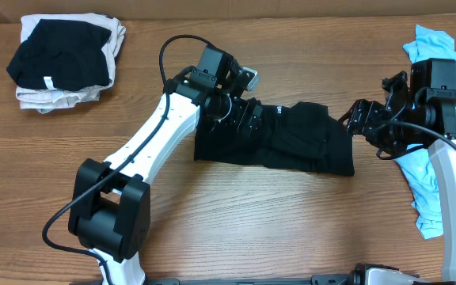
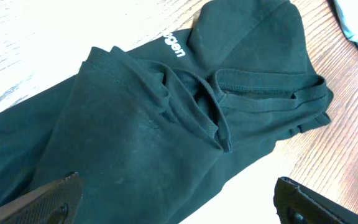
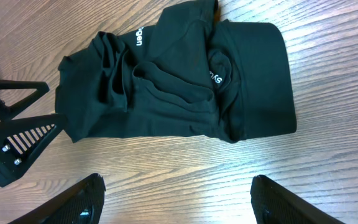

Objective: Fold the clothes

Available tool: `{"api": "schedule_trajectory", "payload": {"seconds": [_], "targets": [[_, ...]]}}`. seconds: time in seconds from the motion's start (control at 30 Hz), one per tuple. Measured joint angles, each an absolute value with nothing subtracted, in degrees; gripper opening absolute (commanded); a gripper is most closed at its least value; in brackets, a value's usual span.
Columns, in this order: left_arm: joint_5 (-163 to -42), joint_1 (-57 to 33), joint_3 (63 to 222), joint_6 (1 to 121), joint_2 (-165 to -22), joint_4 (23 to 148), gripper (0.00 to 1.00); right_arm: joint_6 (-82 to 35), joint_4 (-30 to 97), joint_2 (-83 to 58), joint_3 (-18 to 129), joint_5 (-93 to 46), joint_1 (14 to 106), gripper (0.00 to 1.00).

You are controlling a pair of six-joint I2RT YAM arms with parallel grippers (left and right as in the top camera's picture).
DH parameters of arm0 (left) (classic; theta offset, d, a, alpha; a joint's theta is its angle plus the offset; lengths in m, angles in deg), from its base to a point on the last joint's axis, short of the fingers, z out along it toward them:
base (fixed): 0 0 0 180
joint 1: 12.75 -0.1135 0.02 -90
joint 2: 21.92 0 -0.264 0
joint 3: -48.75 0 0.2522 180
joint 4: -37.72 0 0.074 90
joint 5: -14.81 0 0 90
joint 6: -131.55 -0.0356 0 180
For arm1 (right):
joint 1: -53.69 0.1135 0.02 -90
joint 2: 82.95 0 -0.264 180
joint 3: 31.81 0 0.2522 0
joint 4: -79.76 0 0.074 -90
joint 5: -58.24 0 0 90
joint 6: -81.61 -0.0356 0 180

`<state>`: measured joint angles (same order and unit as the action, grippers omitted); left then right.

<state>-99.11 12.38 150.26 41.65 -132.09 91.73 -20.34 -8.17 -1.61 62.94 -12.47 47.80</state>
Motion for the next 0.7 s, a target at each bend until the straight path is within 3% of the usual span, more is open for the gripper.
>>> {"api": "schedule_trajectory", "payload": {"seconds": [0.2,0.4,0.6,0.7], "targets": [[-98.94,11.46,150.26,41.63,-132.09,93.96,0.99,-20.31,-8.10,-1.61,62.94,-12.52,47.80,0.79],[-98.72,11.50,150.26,39.75,-132.70,94.72,0.79,-20.38,-7.40,-1.54,62.94,-13.92,47.80,0.79],[-98.68,12.42,150.26,38.37,-135.30,94.48,0.71,-20.42,-5.59,1.56,62.28,-17.00,47.80,0.79],[-98.52,12.42,150.26,38.24,-135.63,94.55,0.54,-20.82,-2.90,5.37,60.16,-17.59,47.80,0.79]]}}
